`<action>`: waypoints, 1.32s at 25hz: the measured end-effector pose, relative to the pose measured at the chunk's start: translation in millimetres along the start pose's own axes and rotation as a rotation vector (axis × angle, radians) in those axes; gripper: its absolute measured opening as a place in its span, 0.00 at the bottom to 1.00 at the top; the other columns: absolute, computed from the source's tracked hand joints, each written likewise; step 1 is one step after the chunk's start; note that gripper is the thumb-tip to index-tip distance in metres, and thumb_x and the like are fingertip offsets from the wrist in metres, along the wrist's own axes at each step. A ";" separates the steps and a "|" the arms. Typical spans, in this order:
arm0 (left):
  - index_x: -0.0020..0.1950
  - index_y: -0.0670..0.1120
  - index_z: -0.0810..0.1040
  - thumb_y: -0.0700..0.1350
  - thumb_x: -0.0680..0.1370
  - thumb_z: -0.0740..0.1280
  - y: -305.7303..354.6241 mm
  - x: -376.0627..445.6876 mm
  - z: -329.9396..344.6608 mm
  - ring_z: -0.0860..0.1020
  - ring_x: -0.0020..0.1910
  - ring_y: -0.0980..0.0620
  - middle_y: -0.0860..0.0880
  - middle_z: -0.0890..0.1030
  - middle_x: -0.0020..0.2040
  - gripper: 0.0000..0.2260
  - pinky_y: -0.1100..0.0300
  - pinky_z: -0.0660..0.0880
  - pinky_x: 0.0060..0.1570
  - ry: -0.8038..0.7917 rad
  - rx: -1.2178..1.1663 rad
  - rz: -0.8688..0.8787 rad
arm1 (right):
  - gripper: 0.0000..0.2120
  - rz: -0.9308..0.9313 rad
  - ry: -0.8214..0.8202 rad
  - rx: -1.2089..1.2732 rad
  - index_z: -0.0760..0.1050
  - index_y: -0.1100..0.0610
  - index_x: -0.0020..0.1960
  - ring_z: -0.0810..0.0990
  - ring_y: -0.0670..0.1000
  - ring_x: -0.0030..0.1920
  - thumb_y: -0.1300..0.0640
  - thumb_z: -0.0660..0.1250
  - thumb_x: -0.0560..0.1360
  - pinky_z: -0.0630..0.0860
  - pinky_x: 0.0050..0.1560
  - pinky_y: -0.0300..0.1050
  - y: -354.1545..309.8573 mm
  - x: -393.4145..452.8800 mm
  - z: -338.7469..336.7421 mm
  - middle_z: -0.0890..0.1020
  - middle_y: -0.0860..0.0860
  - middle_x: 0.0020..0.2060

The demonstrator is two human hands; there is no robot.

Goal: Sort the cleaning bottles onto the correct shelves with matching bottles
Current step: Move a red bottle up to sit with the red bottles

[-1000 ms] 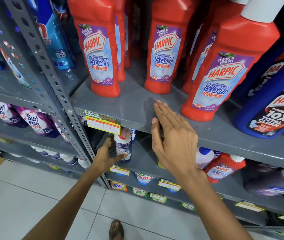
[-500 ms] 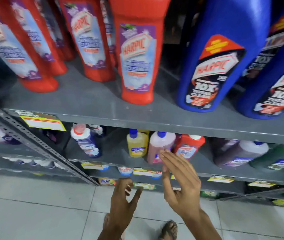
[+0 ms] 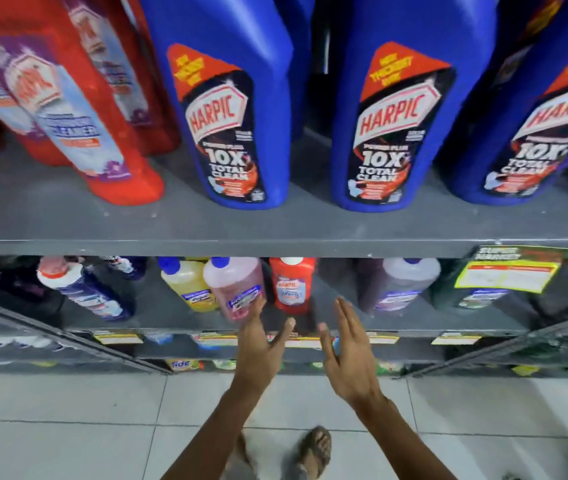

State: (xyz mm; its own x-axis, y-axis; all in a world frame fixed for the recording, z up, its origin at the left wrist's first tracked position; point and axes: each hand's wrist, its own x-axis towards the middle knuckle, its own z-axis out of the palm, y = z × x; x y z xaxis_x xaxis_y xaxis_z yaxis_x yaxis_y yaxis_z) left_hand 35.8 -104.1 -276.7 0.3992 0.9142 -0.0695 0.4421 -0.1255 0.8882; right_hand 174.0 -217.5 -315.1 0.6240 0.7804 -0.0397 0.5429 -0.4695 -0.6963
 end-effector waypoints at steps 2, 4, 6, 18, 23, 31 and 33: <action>0.81 0.36 0.68 0.41 0.81 0.75 3.7 13.3 10.9 0.73 0.78 0.38 0.37 0.75 0.79 0.31 0.51 0.69 0.79 -0.038 0.014 -0.013 | 0.31 0.006 -0.080 -0.097 0.56 0.57 0.86 0.57 0.54 0.88 0.45 0.57 0.88 0.49 0.85 0.44 8.3 17.7 10.8 0.59 0.55 0.87; 0.83 0.38 0.64 0.42 0.83 0.73 8.9 24.3 21.6 0.72 0.79 0.41 0.39 0.73 0.81 0.32 0.52 0.67 0.80 -0.068 0.030 -0.020 | 0.31 -0.016 -0.129 -0.162 0.53 0.57 0.87 0.54 0.54 0.89 0.45 0.53 0.89 0.45 0.85 0.43 14.0 32.2 23.6 0.56 0.55 0.88; 0.83 0.38 0.64 0.41 0.82 0.74 13.2 33.2 32.0 0.74 0.76 0.44 0.39 0.74 0.79 0.33 0.64 0.66 0.72 -0.040 0.027 -0.028 | 0.32 -0.027 -0.136 -0.187 0.52 0.58 0.87 0.53 0.55 0.89 0.43 0.49 0.88 0.43 0.86 0.44 23.2 44.2 34.4 0.55 0.56 0.88; 0.81 0.38 0.64 0.40 0.78 0.79 -6.9 55.8 38.4 0.79 0.72 0.40 0.39 0.77 0.74 0.36 0.38 0.77 0.73 -0.056 -0.059 -0.027 | 0.33 -0.038 -0.078 -0.389 0.49 0.60 0.87 0.50 0.54 0.89 0.43 0.49 0.88 0.47 0.89 0.52 63.4 47.6 60.7 0.51 0.55 0.88; 0.77 0.39 0.70 0.35 0.76 0.80 -5.1 55.9 31.8 0.81 0.69 0.41 0.39 0.82 0.70 0.32 0.41 0.79 0.71 -0.098 -0.153 -0.080 | 0.31 -0.019 -0.126 -0.307 0.47 0.60 0.87 0.48 0.55 0.89 0.46 0.49 0.90 0.43 0.89 0.49 54.3 47.5 50.7 0.49 0.55 0.88; 0.63 0.49 0.82 0.41 0.67 0.87 17.1 1.3 -83.6 0.89 0.53 0.51 0.55 0.91 0.54 0.28 0.59 0.86 0.50 -0.089 -0.202 -0.039 | 0.25 -0.249 0.059 0.130 0.66 0.54 0.83 0.66 0.47 0.84 0.52 0.58 0.87 0.67 0.84 0.55 -23.6 3.3 9.9 0.67 0.45 0.83; 0.64 0.51 0.83 0.47 0.64 0.89 35.3 -9.4 -132.4 0.89 0.55 0.48 0.50 0.91 0.56 0.30 0.47 0.88 0.55 -0.074 -0.219 -0.010 | 0.23 -0.398 0.128 0.265 0.71 0.52 0.80 0.69 0.42 0.82 0.54 0.61 0.86 0.70 0.81 0.49 -64.1 -3.9 -0.8 0.71 0.42 0.81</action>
State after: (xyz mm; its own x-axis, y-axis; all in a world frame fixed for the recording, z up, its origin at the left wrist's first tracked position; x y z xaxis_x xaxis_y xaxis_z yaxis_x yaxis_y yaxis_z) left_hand -58.8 -66.0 -184.6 0.4573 0.8831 -0.1053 0.2644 -0.0219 0.9642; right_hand 137.2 -190.8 -269.8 0.4703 0.8131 0.3430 0.6016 -0.0110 -0.7988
